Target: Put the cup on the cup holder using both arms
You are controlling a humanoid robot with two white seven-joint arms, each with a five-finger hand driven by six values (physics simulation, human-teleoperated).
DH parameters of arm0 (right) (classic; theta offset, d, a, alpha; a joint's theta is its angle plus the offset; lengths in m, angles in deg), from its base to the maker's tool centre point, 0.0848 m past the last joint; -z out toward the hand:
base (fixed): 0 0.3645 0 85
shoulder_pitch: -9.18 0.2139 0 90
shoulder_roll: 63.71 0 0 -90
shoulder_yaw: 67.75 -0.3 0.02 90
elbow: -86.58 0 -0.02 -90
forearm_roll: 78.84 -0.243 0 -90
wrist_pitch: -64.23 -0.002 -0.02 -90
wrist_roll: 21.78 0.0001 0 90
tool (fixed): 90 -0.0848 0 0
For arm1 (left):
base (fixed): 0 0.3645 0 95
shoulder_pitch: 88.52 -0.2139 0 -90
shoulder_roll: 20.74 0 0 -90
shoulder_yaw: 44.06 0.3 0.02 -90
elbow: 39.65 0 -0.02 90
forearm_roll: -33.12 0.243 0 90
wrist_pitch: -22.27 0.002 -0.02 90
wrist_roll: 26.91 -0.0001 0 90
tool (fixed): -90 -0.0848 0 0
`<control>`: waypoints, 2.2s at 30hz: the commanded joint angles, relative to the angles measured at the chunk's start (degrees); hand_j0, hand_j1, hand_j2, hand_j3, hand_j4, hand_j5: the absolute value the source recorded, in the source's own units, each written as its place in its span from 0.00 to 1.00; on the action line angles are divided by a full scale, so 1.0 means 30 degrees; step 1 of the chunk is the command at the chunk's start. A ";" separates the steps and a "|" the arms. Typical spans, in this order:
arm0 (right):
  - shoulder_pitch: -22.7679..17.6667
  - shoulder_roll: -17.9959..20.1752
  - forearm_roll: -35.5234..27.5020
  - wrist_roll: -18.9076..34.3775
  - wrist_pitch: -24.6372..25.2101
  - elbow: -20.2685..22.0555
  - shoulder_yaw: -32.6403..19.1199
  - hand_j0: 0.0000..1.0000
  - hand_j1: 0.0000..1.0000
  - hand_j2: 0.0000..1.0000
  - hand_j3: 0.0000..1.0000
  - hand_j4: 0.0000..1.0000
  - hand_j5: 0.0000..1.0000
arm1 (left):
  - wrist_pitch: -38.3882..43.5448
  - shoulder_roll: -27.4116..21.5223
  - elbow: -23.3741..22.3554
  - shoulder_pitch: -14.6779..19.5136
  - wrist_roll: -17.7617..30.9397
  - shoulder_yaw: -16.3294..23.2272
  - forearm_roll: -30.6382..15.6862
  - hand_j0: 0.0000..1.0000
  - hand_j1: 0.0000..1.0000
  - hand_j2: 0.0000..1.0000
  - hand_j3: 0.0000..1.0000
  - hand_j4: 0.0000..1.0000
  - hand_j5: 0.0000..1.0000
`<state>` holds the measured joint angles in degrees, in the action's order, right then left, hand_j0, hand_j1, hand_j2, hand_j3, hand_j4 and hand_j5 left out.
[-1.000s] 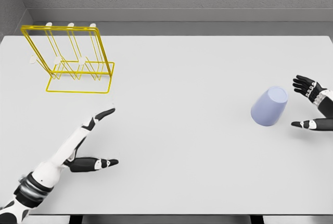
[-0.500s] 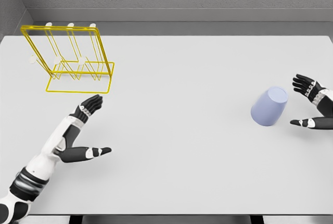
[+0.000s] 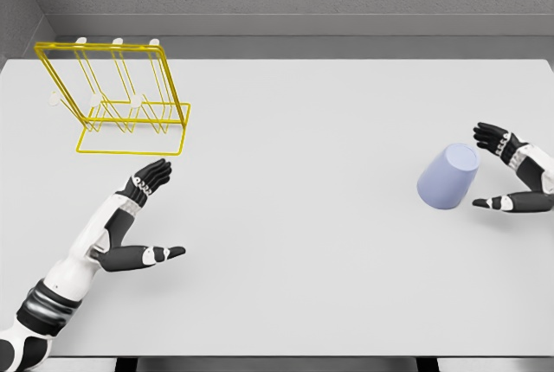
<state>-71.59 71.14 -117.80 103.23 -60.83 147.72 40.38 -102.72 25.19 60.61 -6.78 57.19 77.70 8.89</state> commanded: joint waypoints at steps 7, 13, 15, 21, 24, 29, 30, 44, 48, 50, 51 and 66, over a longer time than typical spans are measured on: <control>0.0410 -0.0008 0.0127 -0.0002 0.0018 0.0070 0.0636 1.00 1.00 1.00 1.00 1.00 1.00 | -0.0003 -0.0017 0.0007 0.0000 -0.0025 -0.0155 0.0517 1.00 1.00 1.00 1.00 1.00 1.00; 0.0498 -0.0038 0.0127 -0.0002 0.0018 0.0099 0.0753 1.00 1.00 1.00 1.00 1.00 1.00 | -0.0003 -0.0105 0.0007 -0.0029 -0.0025 -0.0126 0.0752 1.00 1.00 1.00 1.00 1.00 1.00; 0.0498 -0.0038 0.0127 -0.0002 0.0018 0.0070 0.0753 1.00 1.00 1.00 1.00 1.00 1.00 | -0.0003 -0.0047 -0.0022 -0.0029 -0.0054 -0.0126 0.0752 1.00 1.00 1.00 1.00 1.00 1.00; 0.0703 -0.0038 0.0156 -0.0002 0.0018 0.0041 0.1016 1.00 1.00 1.00 1.00 1.00 1.00 | -0.0003 0.0012 -0.0051 -0.0029 -0.0025 -0.0155 0.0781 1.00 1.00 1.00 1.00 1.00 1.00; 0.0996 -0.0419 0.0156 -0.0002 0.0018 0.0041 0.1280 1.00 1.00 1.00 1.00 1.00 1.00 | -0.0003 0.0042 -0.0051 -0.0029 -0.0025 -0.0126 0.0840 1.00 1.00 1.00 1.00 1.00 1.00; 0.0996 -0.0419 0.0332 -0.0002 0.0018 0.0100 0.1427 1.00 1.00 1.00 1.00 1.00 1.00 | -0.0003 0.0042 -0.0051 -0.0059 -0.0113 -0.0068 0.0869 1.00 1.00 1.00 1.00 1.00 1.00; 0.0996 -0.0419 0.0361 -0.0002 0.0018 0.0100 0.1456 1.00 1.00 1.00 1.00 1.00 1.00 | -0.0003 0.0042 -0.0051 -0.0059 -0.0113 -0.0097 0.0869 1.00 1.00 1.00 1.00 1.00 1.00; 0.1084 -0.0419 0.0420 -0.0002 0.0018 0.0100 0.1486 1.00 1.00 1.00 1.00 1.00 1.00 | -0.0003 -0.0134 -0.0022 -0.0088 -0.0025 -0.0126 0.0840 1.00 1.00 1.00 1.00 1.00 1.00; 0.1084 -0.0419 0.0420 -0.0002 0.0018 0.0158 0.1778 1.00 1.00 1.00 1.00 1.00 1.00 | -0.0003 0.0042 0.0037 -0.0030 0.0033 -0.0185 0.0840 1.00 1.00 1.00 1.00 1.00 1.00; 0.1113 -0.0419 0.0420 -0.0002 0.0018 0.0129 0.1867 1.00 1.00 1.00 1.00 1.00 1.00 | -0.0003 -0.0105 0.0007 -0.0059 0.0034 -0.0214 0.0869 1.00 1.00 1.00 1.00 1.00 1.00; 0.1113 -0.0419 0.0420 -0.0002 0.0018 0.0129 0.1896 1.00 1.00 1.00 1.00 1.00 1.00 | -0.0003 -0.0105 0.0007 -0.0088 0.0034 -0.0214 0.0869 1.00 1.00 1.00 1.00 1.00 1.00; 0.1377 -0.0419 0.1504 -0.0002 0.0018 -0.0164 0.2101 1.00 1.00 1.00 1.00 1.00 1.00 | -0.0003 0.0188 -0.0022 0.0147 -0.0054 -0.0214 0.0810 1.00 1.00 1.00 1.00 1.00 1.00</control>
<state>-67.46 69.81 -113.93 103.19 -60.76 147.50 46.65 -102.72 25.65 60.51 -6.34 57.04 77.06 11.39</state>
